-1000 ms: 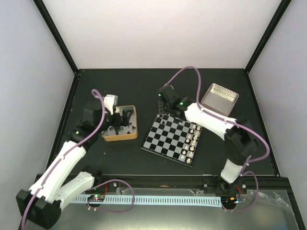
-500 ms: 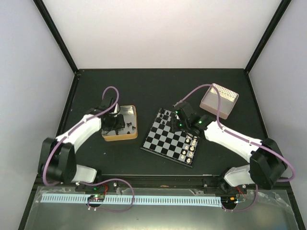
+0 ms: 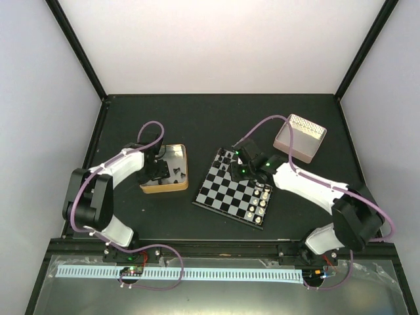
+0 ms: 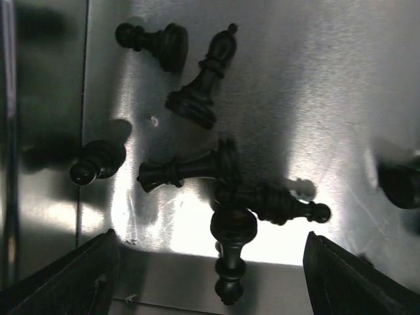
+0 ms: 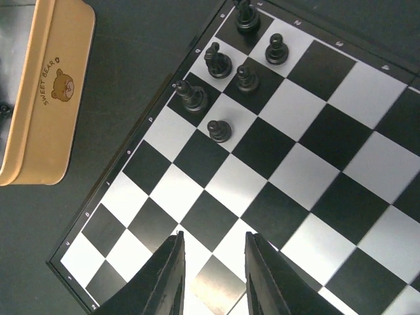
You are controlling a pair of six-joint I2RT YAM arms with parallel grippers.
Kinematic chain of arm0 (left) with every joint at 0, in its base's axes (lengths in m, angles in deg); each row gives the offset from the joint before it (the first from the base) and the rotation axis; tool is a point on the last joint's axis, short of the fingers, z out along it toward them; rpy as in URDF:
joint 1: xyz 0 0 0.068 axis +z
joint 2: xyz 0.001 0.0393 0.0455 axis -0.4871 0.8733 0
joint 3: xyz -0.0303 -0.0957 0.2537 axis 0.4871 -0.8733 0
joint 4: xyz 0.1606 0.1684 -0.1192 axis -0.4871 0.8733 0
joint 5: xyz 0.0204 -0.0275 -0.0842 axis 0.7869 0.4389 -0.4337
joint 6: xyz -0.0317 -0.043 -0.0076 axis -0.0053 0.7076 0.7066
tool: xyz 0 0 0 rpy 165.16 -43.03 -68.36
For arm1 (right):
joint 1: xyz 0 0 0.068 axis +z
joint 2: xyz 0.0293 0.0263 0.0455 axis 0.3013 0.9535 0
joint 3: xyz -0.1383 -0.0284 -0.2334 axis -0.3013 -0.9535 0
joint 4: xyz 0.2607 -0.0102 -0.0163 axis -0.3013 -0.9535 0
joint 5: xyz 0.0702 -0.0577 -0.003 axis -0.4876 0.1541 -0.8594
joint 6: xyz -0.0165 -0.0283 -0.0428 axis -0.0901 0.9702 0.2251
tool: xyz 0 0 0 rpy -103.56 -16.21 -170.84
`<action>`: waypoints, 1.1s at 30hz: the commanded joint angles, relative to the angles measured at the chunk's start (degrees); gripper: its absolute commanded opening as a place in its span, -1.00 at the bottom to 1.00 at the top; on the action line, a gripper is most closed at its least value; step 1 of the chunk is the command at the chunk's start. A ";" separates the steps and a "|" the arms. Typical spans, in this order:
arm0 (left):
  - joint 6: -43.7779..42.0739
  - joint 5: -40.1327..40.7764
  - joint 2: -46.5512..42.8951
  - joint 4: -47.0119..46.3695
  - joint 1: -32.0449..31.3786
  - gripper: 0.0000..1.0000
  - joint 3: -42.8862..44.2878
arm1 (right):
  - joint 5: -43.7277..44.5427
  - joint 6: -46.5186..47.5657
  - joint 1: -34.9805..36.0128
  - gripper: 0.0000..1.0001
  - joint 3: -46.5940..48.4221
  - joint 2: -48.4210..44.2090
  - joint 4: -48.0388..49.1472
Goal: Set up the chess pieces on the board
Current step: Pick up the chess piece from the storage box.
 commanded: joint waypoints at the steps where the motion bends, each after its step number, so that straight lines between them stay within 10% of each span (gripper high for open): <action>1: 1.23 2.81 2.11 1.13 0.62 0.55 0.98 | -2.66 0.60 -0.14 -0.46 3.79 3.23 0.53; 20: -2.44 4.93 13.67 -4.91 1.35 -0.53 11.64 | -1.61 -0.86 -0.15 -0.52 6.00 4.60 0.02; 33: -3.27 1.10 13.03 -5.90 1.33 -0.40 9.82 | -1.82 -1.56 -0.17 -0.53 5.38 3.26 0.01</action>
